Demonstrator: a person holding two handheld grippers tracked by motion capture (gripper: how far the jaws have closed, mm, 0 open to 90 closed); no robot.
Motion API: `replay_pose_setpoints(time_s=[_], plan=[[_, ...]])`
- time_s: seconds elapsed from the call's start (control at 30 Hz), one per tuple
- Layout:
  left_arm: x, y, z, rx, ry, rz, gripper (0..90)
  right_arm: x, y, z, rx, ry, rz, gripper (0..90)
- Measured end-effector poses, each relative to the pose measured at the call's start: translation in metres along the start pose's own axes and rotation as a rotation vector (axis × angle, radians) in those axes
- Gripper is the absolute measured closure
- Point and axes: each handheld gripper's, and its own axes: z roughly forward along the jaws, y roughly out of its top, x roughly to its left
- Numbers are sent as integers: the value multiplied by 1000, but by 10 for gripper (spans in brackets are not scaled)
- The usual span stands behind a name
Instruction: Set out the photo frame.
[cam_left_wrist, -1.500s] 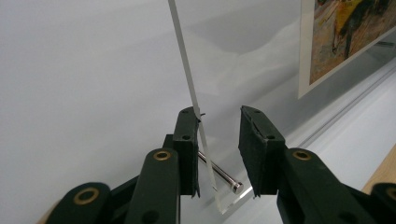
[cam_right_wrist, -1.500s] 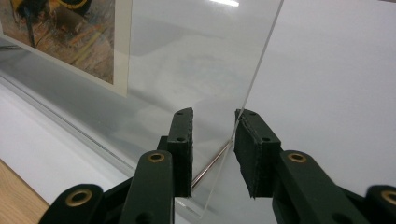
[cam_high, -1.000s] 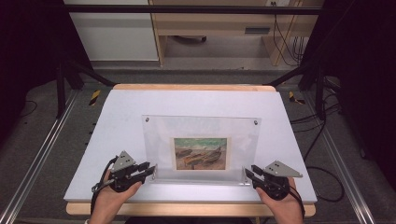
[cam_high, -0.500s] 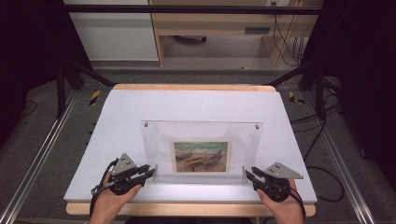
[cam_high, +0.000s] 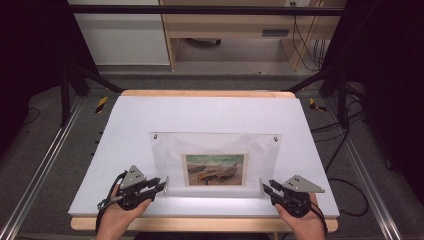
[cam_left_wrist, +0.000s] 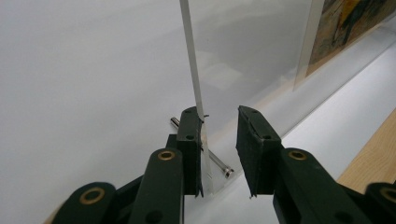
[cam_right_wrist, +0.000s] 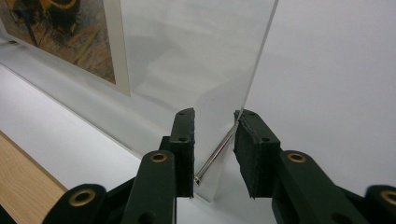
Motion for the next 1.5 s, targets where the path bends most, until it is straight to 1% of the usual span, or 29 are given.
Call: replay_pose_setpoints(time_s=[0.1, 0.7, 0.87, 0.93, 1.07, 1.13, 1.27, 1.33, 1.37, 1.43, 1.47, 1.5], plan=[[0, 0, 0, 1, 0, 0, 699, 0, 0, 0, 2, 0, 5, 688], [1, 0, 0, 10, -7, 1, 698, 1, 0, 0, 4, 1, -3, 682], [1, 0, 0, 15, -16, 1, 697, 1, 0, 0, 2, 4, -4, 662], [2, 0, 0, 17, -22, -6, 689, 2, 0, 1, 1, 6, -5, 643], [2, 0, 2, 16, -20, -8, 647, 4, 1, 2, -4, -1, -6, 586], [2, 0, 2, 16, -18, -11, 623, 4, 1, 2, -9, -3, -16, 546], [3, 0, 1, 0, 1, -16, 517, 3, 2, 3, -7, -20, -15, 417], [5, 1, 0, -9, 5, -22, 463, 2, 2, 3, 1, -21, 2, 350], [6, 1, 0, -13, 8, -23, 440, 1, 2, 3, 6, -27, 3, 324], [7, 1, -1, -22, 6, -26, 405, -2, 2, 2, 8, -32, 1, 266], [7, 2, -1, -28, 4, -28, 391, -2, 2, 2, 16, -29, 16, 234], [7, 2, -1, -30, 1, -26, 369, -4, 2, 2, 18, -28, 19, 208]])
